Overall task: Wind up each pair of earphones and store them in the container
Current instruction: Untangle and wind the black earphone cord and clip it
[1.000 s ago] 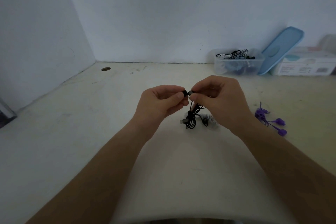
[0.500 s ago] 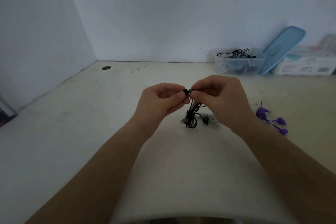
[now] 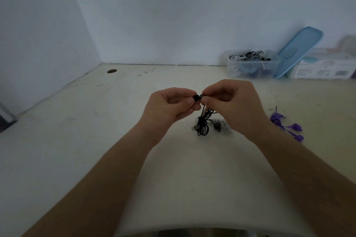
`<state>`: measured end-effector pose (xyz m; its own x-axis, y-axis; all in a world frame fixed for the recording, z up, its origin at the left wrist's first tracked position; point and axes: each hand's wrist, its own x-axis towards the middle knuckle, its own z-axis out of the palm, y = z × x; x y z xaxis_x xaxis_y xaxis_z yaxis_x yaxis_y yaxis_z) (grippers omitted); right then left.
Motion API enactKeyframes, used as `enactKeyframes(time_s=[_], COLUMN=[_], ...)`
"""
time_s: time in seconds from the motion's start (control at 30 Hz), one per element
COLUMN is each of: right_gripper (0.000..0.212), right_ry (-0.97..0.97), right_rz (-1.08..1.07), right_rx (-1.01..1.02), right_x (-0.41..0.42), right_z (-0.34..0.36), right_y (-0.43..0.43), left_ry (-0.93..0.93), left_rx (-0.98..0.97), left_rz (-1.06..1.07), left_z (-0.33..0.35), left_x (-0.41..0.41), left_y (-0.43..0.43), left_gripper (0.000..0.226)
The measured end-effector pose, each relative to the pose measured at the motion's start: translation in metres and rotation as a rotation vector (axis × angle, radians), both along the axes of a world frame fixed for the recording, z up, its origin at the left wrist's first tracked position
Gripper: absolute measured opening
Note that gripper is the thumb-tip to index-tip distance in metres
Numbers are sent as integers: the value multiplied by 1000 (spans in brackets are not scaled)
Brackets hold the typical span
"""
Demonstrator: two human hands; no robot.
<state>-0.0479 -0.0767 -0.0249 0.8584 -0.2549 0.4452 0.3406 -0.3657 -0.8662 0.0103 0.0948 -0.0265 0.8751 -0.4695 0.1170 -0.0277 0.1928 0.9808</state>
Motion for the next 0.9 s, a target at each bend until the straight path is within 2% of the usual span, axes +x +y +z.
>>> enactKeyframes(time_s=[0.53, 0.9], right_gripper=[25, 28], right_ry=[17, 20], right_rz=[94, 34], right_rx=[-25, -139], right_x=[0, 2], right_z=[-1, -3], right_y=[-5, -5], left_ry=[-47, -50], left_rx=[93, 123], left_rz=[-41, -9], left_z=[0, -2], left_x=[1, 1], left_y=[4, 2], left_gripper=[16, 15])
